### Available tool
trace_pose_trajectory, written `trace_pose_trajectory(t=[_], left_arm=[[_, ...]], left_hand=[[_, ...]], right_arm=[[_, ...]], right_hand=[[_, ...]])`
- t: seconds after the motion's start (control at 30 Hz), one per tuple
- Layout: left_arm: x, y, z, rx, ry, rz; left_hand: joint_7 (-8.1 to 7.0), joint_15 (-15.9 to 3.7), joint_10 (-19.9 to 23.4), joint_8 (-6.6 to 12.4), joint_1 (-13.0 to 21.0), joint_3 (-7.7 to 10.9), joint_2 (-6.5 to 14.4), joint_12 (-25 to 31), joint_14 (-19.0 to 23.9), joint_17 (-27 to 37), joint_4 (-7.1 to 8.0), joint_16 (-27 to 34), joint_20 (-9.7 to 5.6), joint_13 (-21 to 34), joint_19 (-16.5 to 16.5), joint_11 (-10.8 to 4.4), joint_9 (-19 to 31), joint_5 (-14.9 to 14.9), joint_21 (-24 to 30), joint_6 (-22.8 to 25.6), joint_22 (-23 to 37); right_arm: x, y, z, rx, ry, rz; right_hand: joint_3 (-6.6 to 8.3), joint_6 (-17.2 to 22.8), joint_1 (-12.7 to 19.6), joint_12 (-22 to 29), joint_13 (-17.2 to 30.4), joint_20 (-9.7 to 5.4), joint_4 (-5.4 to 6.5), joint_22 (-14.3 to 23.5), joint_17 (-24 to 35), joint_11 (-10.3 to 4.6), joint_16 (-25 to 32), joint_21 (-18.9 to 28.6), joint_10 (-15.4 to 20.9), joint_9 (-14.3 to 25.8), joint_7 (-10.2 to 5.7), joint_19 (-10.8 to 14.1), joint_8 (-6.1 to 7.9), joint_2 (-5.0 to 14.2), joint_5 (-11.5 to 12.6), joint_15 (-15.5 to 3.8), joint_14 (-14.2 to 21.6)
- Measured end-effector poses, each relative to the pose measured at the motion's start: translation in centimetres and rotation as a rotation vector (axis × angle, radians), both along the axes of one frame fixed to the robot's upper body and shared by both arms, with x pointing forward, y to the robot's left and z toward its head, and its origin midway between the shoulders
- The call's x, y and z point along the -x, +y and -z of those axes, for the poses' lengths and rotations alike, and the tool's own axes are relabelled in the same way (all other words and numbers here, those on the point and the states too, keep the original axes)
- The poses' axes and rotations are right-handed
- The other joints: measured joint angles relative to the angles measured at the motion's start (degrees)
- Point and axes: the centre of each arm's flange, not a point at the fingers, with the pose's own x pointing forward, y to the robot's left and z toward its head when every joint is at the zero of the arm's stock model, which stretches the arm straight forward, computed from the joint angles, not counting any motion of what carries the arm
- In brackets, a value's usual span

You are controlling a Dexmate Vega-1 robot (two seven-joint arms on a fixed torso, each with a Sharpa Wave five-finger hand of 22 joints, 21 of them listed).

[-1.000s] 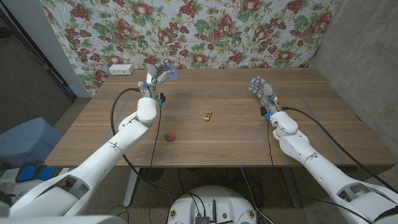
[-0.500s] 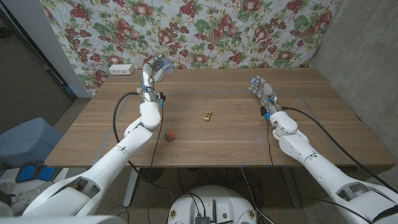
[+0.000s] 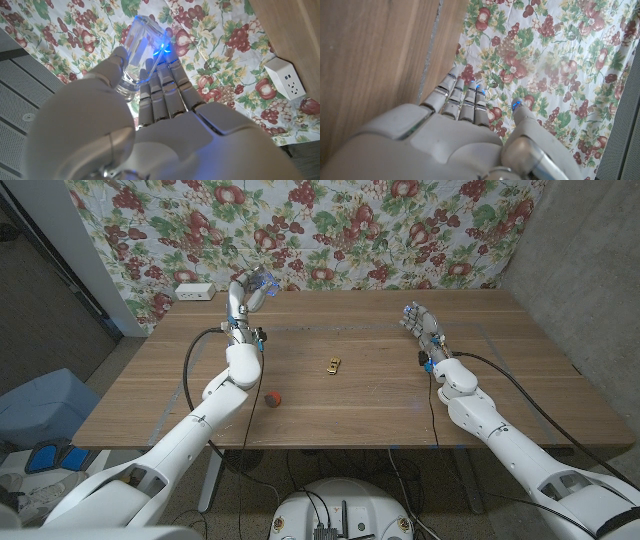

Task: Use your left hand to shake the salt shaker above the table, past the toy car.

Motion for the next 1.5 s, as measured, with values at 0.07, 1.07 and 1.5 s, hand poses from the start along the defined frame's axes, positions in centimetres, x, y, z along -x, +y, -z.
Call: trace_pose_trajectory(t=[0.07, 1.07, 1.5], left_arm=[[-0.5, 0.2, 0.3, 0.002, 0.034, -0.010], [-1.4, 0.2, -1.5, -0.090, 0.511, -0.005], [-0.9, 0.1, -1.6, -0.117, 0.510, 0.004]], left_hand=[[0.00, 0.00, 0.01, 0.00, 0.00, 0.00, 0.00, 0.00, 0.00, 0.00, 0.00, 0.00, 0.08, 0.01, -0.08, 0.00, 0.00, -0.05, 0.30, 0.00, -0.10], [0.00, -0.07, 0.20, -0.23, 0.02, 0.00, -0.02, 0.01, 0.31, -0.18, 0.00, -0.55, -0.12, -0.05, 0.13, 0.03, -0.03, 0.06, 0.84, 0.02, -0.18], [0.01, 0.02, 0.20, -0.66, 0.03, 0.00, -0.03, -0.01, 0.41, -0.17, 0.00, -0.56, -0.11, -0.03, 0.12, 0.03, -0.01, 0.00, 1.28, 0.03, -0.18]], right_arm=[[0.0, 0.0, 0.0, 0.000, 0.000, 0.000], [-0.1, 0.0, -0.1, 0.004, -0.005, -0.006], [0.3, -0.2, 0.3, -0.001, -0.006, -0.009]], right_hand=[[0.00, 0.00, 0.00, 0.00, 0.00, 0.00, 0.00, 0.00, 0.00, 0.00, 0.00, 0.00, 0.00, 0.00, 0.00, 0.00, 0.00, 0.00, 0.00, 0.00, 0.00], [0.00, 0.21, 0.00, 0.00, 0.00, 0.00, 0.00, 0.00, -0.02, 0.00, 0.00, 0.00, 0.00, 0.00, 0.21, 0.00, 0.00, 0.00, 0.00, 0.00, 0.00], [0.00, 0.21, 0.00, 0.00, 0.00, 0.00, 0.00, 0.00, -0.02, 0.00, 0.00, 0.00, 0.00, 0.00, 0.21, 0.00, 0.00, 0.00, 0.00, 0.00, 0.00]])
